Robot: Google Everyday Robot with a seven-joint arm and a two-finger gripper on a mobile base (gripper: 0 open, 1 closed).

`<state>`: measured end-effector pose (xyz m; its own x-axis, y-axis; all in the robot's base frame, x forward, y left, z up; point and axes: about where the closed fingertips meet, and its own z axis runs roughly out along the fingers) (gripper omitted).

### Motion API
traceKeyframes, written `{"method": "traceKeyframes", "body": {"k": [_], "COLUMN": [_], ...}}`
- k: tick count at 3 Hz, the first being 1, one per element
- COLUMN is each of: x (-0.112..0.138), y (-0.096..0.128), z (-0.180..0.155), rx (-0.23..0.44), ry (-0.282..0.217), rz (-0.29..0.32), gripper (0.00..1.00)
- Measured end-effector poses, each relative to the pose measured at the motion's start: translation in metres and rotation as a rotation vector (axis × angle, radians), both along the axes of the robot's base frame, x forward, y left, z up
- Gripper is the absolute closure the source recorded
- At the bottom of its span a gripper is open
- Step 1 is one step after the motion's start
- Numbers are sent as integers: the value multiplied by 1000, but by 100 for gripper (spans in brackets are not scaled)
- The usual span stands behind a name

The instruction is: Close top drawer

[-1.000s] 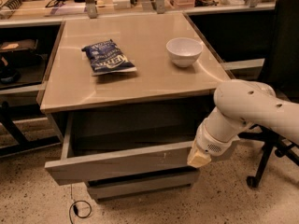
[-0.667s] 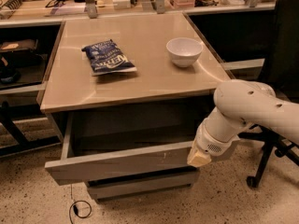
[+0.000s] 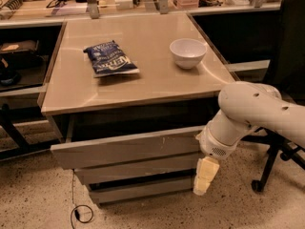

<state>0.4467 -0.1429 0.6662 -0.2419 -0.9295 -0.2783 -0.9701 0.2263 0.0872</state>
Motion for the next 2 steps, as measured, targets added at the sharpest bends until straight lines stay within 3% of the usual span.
{"method": "traceKeyframes", "body": {"k": [1, 2], "x": [0, 0], "y": [0, 0], "z": [0, 0], "rx": [0, 0], "ry": [0, 0], "rz": [0, 0], "gripper": [0, 19]}}
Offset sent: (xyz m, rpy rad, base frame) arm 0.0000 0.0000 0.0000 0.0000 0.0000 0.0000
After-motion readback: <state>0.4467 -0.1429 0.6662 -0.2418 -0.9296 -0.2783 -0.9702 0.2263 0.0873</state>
